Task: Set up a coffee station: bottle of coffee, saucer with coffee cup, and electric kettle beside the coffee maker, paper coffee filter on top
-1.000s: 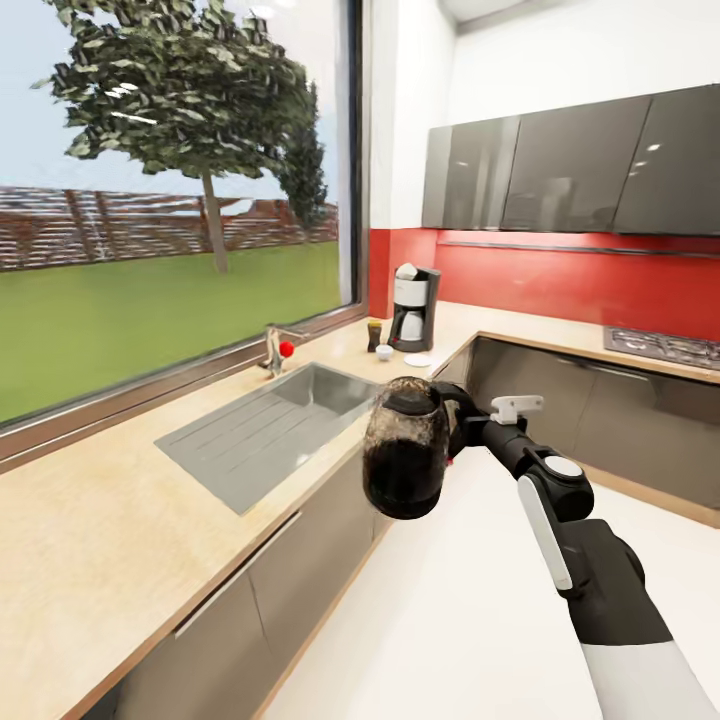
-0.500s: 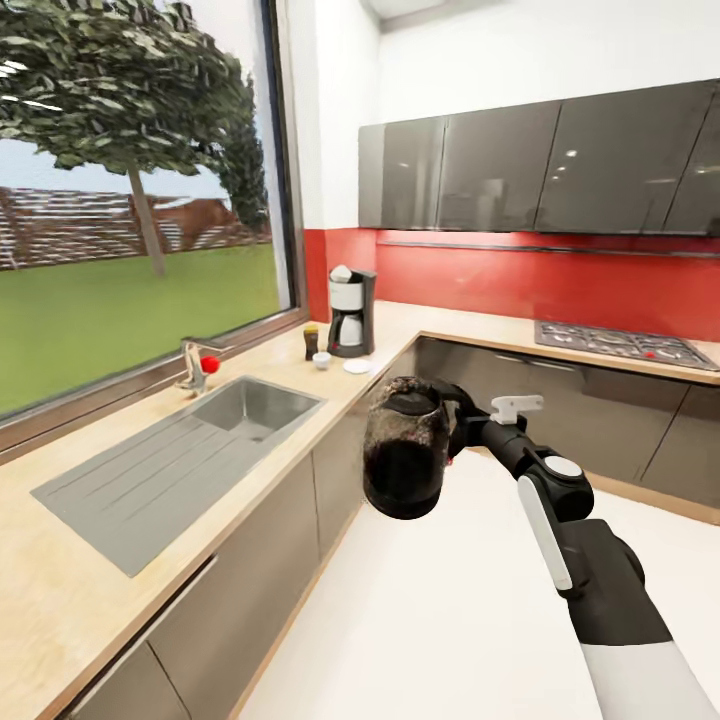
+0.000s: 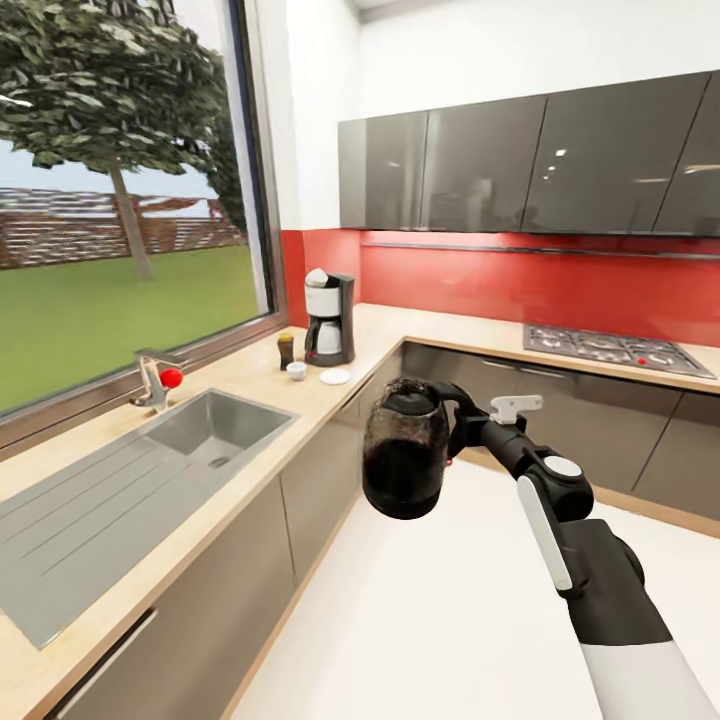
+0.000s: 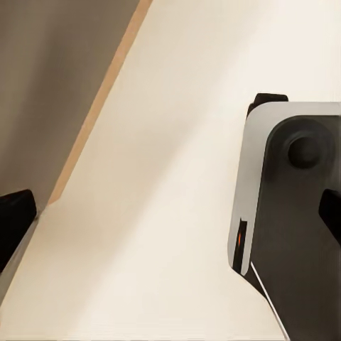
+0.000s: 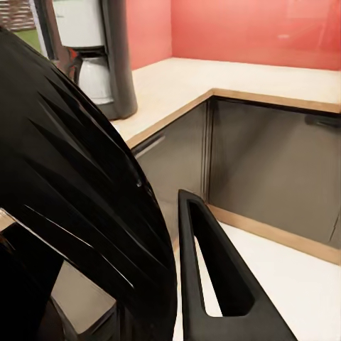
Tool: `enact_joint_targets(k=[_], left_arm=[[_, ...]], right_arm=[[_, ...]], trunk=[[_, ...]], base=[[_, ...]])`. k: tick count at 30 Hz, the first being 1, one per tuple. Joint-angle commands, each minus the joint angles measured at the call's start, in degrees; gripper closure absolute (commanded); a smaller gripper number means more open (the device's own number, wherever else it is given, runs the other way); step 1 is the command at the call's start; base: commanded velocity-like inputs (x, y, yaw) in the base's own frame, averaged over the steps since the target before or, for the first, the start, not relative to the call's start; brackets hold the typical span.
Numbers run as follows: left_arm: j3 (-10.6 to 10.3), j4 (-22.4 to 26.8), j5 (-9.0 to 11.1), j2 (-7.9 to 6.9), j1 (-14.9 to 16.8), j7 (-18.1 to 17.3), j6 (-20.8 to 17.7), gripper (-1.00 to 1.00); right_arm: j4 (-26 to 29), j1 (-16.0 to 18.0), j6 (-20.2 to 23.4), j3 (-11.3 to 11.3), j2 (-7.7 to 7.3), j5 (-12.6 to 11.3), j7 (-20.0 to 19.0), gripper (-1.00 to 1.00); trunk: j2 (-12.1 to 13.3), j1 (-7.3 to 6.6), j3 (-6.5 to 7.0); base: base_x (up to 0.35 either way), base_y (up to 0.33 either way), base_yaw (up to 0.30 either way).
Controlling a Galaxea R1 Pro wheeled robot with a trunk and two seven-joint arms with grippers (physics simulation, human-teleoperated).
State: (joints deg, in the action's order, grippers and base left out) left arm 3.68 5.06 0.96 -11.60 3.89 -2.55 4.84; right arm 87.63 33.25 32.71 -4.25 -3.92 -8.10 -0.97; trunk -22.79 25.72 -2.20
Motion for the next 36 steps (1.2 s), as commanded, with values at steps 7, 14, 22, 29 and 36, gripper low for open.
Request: enact_joint_targets(k=[7,14,22,29,36], left_arm=[[0.4,-0.1,0.1,-0.01,0.0,-0.3,0.2,-1.00],[0.4,-0.1,0.2,-0.01,0.1,-0.3,0.2,-1.00],[0.4,-0.1,0.2,-0.01,0.1,-0.3,0.2,-1.00],[0.4,-0.1,0.2,-0.01,0.1,-0.3,0.2,-1.00],[0.3,-0.1,0.1,-0.01,0.1,-0.3,0.1,-1.00]], right_arm=[[0.0,0.0,0.2,0.0,-0.12,-0.4,0.1,1.00],[0.0,0.0,0.2,0.0,-0.12,-0.3,0.2,1.00],[-0.2,0.0,0.2,0.1,-0.14,-0.2,0.2,1.00],[-0.1,0.0,0.2,0.3,-0.21,-0.2,0.2,1.00],[-0.1,0.0,0.1,6.5,0.18,-0.3,0.3,1.00]], trunk=[[-0.1,0.06,-0.13],[-0.1,0.06,-0.13],[-0.1,0.06,-0.13],[-0.1,0.06,-0.13],[-0.1,0.06,-0.13]], base=[[0.293,-0.173,0.000],[0.293,-0.192,0.000],[0.293,-0.201,0.000],[0.293,-0.201,0.000],[0.293,-0.199,0.000]])
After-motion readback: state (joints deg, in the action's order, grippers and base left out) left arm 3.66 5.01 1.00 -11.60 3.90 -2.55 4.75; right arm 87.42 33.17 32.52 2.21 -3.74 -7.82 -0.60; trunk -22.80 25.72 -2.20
